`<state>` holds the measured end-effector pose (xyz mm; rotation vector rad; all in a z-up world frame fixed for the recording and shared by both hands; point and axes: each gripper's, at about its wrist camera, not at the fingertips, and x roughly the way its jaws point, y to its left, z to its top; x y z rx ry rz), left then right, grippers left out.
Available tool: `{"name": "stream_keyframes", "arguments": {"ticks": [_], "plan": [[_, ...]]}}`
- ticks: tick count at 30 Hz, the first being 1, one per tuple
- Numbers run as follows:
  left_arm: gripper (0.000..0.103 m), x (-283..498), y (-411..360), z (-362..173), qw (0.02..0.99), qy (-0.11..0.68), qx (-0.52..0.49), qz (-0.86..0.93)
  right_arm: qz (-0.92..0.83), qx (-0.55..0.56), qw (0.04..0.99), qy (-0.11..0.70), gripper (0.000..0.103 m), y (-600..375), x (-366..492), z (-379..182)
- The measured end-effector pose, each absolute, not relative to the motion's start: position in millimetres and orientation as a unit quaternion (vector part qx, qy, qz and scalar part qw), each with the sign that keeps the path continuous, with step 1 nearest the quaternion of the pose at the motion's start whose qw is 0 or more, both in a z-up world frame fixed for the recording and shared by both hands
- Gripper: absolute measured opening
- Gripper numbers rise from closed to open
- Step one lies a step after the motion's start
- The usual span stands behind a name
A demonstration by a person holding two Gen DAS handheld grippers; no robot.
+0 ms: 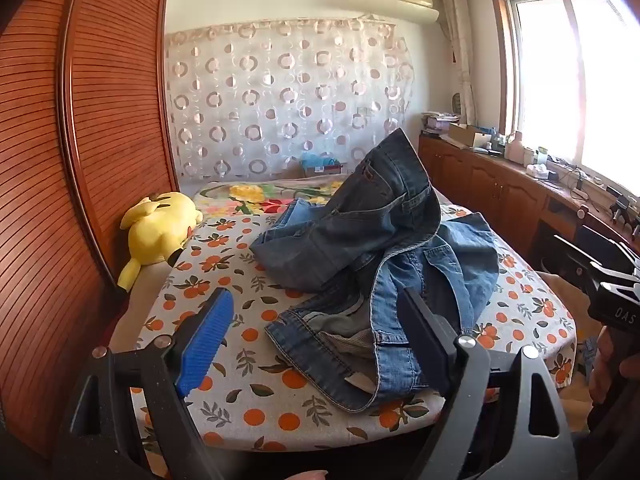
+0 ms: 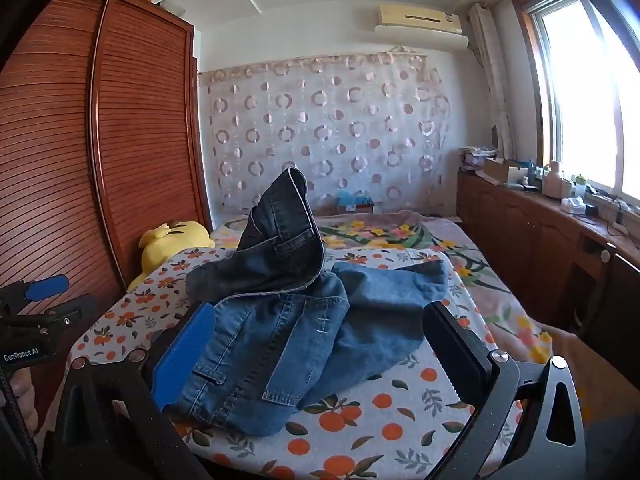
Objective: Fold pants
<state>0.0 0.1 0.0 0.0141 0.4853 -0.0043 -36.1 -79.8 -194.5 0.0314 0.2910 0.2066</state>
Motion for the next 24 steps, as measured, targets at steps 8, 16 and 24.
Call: {"name": "stream_keyframes", "arguments": {"ticks": [8, 16, 24], "plan": [[0.085, -1.9, 0.0, 2.2, 0.971, 0.239, 0.007, -0.004, 0.100, 0.008, 0.985, 0.141, 0.103, -79.2, -37.2, -194.6], [0.085, 1.1, -1.0, -0.2, 0.971, 0.241, 0.006, -0.003, 0.100, 0.010, 0.985, 0.142, 0.103, -78.1, -39.2, -194.5], [0.085, -1.2, -1.9, 5.2, 0.971, 0.238, 0.005, -0.003, 0.101, 0.010, 0.985, 0.143, 0.103, -79.2, -37.6, -194.1]]}}
